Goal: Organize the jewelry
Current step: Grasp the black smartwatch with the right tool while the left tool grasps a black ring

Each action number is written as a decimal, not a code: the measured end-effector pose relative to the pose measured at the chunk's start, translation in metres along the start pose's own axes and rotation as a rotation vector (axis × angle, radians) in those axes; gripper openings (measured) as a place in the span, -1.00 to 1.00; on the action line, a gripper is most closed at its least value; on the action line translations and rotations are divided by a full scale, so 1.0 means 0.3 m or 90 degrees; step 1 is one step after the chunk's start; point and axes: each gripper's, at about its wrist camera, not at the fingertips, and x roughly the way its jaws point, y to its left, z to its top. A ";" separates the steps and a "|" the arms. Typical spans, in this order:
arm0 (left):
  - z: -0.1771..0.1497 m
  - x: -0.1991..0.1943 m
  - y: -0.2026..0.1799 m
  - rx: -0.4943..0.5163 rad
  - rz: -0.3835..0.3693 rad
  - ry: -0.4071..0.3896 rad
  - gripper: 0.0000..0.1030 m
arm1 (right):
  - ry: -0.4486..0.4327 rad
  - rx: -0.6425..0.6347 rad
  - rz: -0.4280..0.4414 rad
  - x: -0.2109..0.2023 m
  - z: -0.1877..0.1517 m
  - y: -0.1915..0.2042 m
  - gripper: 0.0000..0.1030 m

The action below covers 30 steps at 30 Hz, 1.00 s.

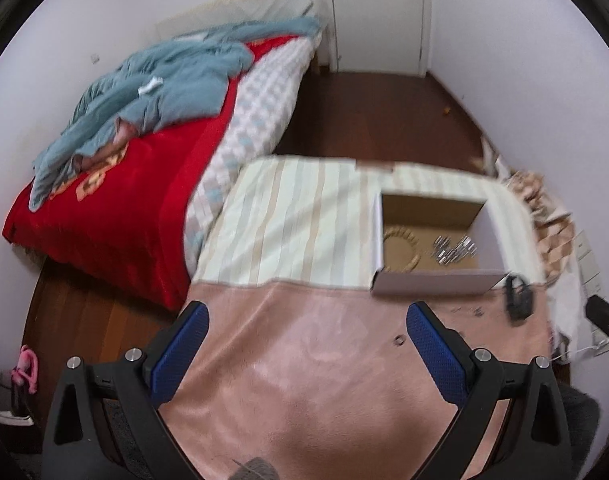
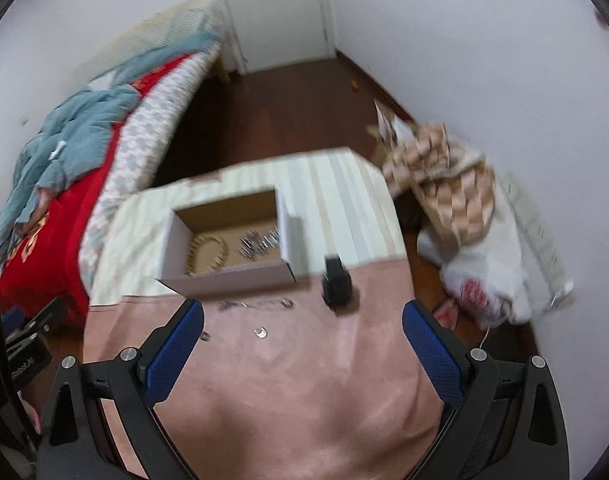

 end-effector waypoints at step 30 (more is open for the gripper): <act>-0.162 0.458 -0.245 0.069 -0.104 0.190 0.59 | 0.055 -0.040 -0.058 0.564 -0.018 -0.096 -0.29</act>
